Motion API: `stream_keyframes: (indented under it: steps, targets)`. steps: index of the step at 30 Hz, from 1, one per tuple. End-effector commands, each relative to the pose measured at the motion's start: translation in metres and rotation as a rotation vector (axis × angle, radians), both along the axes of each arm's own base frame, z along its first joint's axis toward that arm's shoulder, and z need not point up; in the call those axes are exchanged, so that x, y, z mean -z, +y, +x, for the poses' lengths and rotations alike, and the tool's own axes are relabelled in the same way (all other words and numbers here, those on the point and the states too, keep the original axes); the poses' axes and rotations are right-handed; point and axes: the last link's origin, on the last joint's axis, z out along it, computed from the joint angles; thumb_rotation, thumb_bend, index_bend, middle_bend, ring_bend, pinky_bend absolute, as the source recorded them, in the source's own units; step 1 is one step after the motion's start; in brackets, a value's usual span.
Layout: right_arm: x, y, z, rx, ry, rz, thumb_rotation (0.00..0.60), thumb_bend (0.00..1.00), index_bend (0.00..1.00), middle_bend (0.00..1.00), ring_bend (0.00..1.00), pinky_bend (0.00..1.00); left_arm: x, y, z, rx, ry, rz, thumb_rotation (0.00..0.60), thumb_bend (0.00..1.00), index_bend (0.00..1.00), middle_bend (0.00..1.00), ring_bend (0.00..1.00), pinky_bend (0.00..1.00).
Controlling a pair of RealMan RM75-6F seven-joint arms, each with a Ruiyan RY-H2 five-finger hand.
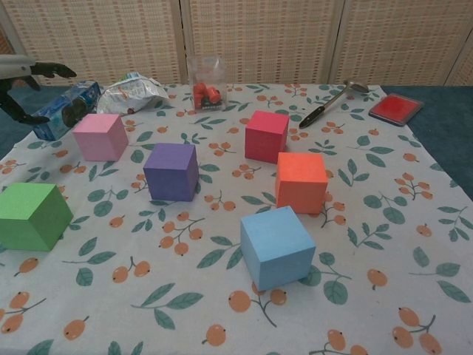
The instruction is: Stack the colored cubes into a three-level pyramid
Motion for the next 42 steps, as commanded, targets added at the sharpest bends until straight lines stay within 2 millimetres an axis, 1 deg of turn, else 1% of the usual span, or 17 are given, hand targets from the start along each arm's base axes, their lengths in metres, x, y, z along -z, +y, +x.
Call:
stream_keyframes:
  steps: [1, 4, 8, 12, 15, 18, 21, 25, 27, 29, 30, 32, 34, 37, 38, 42]
  targets:
    - [0.001, -0.002, -0.001, 0.01, 0.002, 0.002, 0.491, 0.05, 0.0, 0.13, 0.04, 0.05, 0.021, 0.023, 0.011, -0.029, 0.008, -0.042, 0.6, 0.36, 0.0, 0.0, 0.01, 0.16]
    - [0.003, -0.003, -0.001, 0.018, 0.001, 0.004, 0.491, 0.05, 0.0, 0.13, 0.03, 0.05, 0.031, 0.031, 0.015, -0.038, 0.021, -0.068, 0.6, 0.36, 0.0, 0.0, 0.01, 0.15]
    - [0.003, -0.005, -0.002, 0.024, 0.002, 0.005, 0.49, 0.05, 0.0, 0.13, 0.04, 0.05, 0.04, 0.034, 0.016, -0.047, 0.034, -0.099, 0.6, 0.36, 0.0, 0.0, 0.01, 0.16]
    - [0.004, -0.007, -0.004, 0.033, 0.003, 0.011, 0.491, 0.05, 0.0, 0.13, 0.04, 0.05, 0.047, 0.035, 0.014, -0.057, 0.039, -0.107, 0.6, 0.36, 0.0, 0.0, 0.02, 0.17]
    - [0.006, -0.009, -0.004, 0.034, 0.0, 0.018, 0.492, 0.05, 0.0, 0.13, 0.04, 0.05, 0.051, 0.037, 0.011, -0.068, 0.043, -0.098, 0.6, 0.36, 0.01, 0.01, 0.05, 0.19]
    - [0.006, -0.009, -0.005, 0.035, -0.003, 0.02, 0.492, 0.05, 0.0, 0.13, 0.03, 0.05, 0.054, 0.039, 0.008, -0.075, 0.041, -0.083, 0.6, 0.36, 0.06, 0.06, 0.1, 0.23]
    - [0.006, -0.01, -0.006, 0.04, -0.004, 0.021, 0.493, 0.05, 0.0, 0.13, 0.04, 0.05, 0.056, 0.039, 0.006, -0.083, 0.035, -0.085, 0.6, 0.35, 0.13, 0.14, 0.16, 0.27]
    - [0.007, -0.01, -0.007, 0.042, -0.009, 0.022, 0.492, 0.05, 0.0, 0.13, 0.04, 0.05, 0.059, 0.04, 0.006, -0.084, 0.034, -0.084, 0.6, 0.35, 0.19, 0.19, 0.2, 0.31]
    - [0.007, -0.01, -0.008, 0.042, -0.011, 0.021, 0.492, 0.05, 0.0, 0.13, 0.03, 0.05, 0.059, 0.041, 0.006, -0.079, 0.021, -0.065, 0.6, 0.35, 0.25, 0.26, 0.25, 0.34]
    - [0.006, -0.009, -0.008, 0.041, -0.012, 0.018, 0.492, 0.05, 0.0, 0.13, 0.04, 0.05, 0.056, 0.041, 0.005, -0.075, 0.008, -0.05, 0.6, 0.35, 0.34, 0.34, 0.33, 0.39]
    - [0.006, -0.009, -0.008, 0.04, -0.013, 0.017, 0.492, 0.05, 0.0, 0.13, 0.03, 0.05, 0.054, 0.04, 0.004, -0.073, 0.001, -0.045, 0.6, 0.35, 0.35, 0.36, 0.34, 0.41]
    - [0.004, -0.009, -0.008, 0.035, -0.014, 0.014, 0.492, 0.05, 0.0, 0.13, 0.04, 0.05, 0.048, 0.036, 0.003, -0.055, -0.009, -0.031, 0.6, 0.35, 0.37, 0.38, 0.36, 0.44]
    - [0.003, -0.009, -0.008, 0.03, -0.014, 0.011, 0.493, 0.05, 0.0, 0.13, 0.04, 0.05, 0.041, 0.028, 0.001, -0.031, -0.015, -0.021, 0.6, 0.35, 0.37, 0.39, 0.37, 0.44]
    - [0.001, -0.008, -0.008, 0.019, -0.012, 0.007, 0.494, 0.05, 0.0, 0.13, 0.03, 0.05, 0.03, 0.009, -0.002, 0.004, -0.016, -0.017, 0.6, 0.35, 0.37, 0.39, 0.37, 0.44]
    - [0.0, -0.008, -0.008, 0.015, -0.012, 0.005, 0.494, 0.05, 0.0, 0.13, 0.03, 0.05, 0.027, -0.001, -0.004, 0.005, -0.014, -0.024, 0.6, 0.35, 0.37, 0.39, 0.37, 0.44]
    - [-0.003, -0.006, -0.007, 0.002, -0.011, -0.003, 0.494, 0.05, 0.0, 0.13, 0.03, 0.05, 0.029, -0.032, -0.005, -0.018, -0.009, -0.067, 0.6, 0.35, 0.36, 0.39, 0.37, 0.44]
